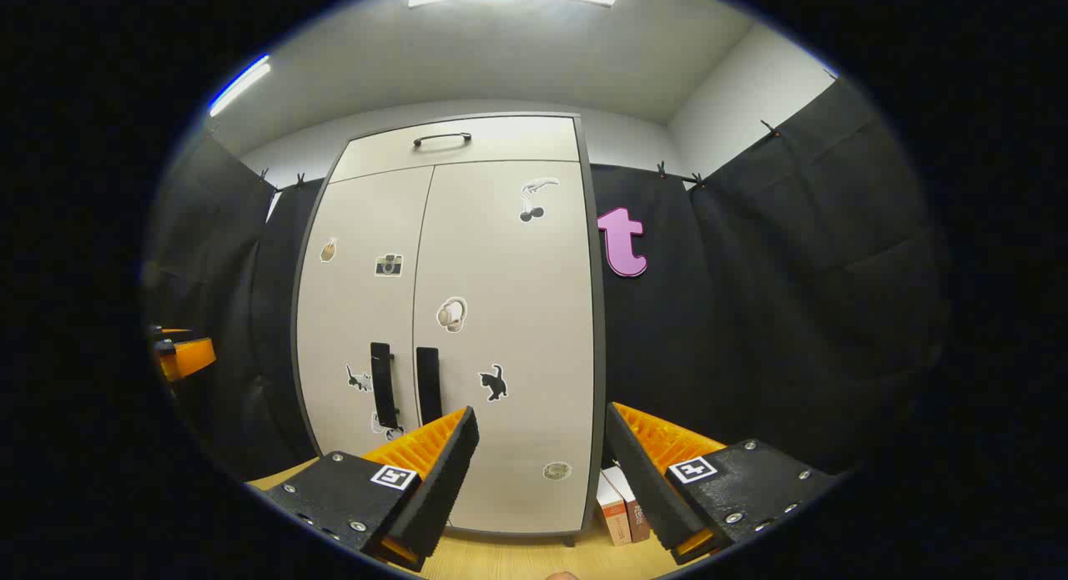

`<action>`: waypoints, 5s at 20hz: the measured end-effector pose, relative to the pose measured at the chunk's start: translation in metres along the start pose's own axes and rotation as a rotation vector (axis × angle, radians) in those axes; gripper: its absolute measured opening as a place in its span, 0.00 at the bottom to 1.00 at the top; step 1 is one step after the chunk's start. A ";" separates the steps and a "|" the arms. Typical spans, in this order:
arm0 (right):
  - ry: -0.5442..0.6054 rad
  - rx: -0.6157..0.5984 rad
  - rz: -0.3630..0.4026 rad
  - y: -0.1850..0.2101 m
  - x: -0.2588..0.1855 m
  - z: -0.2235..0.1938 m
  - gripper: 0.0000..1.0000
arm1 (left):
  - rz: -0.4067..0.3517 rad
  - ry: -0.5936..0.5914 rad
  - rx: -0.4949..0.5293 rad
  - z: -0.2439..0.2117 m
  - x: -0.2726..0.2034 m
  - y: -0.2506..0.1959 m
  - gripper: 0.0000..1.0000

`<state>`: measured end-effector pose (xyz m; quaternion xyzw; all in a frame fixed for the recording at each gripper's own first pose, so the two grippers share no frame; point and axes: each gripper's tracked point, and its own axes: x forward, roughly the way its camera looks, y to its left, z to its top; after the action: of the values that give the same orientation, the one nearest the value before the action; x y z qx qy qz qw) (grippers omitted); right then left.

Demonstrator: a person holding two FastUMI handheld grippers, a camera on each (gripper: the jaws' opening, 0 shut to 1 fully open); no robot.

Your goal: Open the right door of the double-door shoe cabinet with the right hand, and open the left door with the left hand.

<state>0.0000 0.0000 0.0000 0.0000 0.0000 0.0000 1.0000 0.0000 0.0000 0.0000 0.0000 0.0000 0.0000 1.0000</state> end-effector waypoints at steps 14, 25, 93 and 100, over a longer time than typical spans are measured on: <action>-0.018 -0.029 0.056 0.024 -0.015 0.010 0.94 | 0.028 -0.028 0.001 0.018 -0.014 0.008 0.81; 0.015 -0.043 0.069 0.063 0.004 -0.004 0.94 | 0.002 -0.023 -0.013 0.015 -0.023 0.011 0.81; 0.158 -0.006 0.145 0.117 0.121 -0.063 0.08 | 0.075 0.045 -0.049 -0.011 -0.075 0.047 0.82; 0.135 -0.008 0.125 0.105 0.110 -0.060 0.04 | 0.056 0.034 -0.028 -0.007 -0.083 0.030 0.81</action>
<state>0.1105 0.1048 -0.0601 -0.0038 0.0673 0.0624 0.9958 -0.0834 0.0305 -0.0067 -0.0137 0.0169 0.0281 0.9994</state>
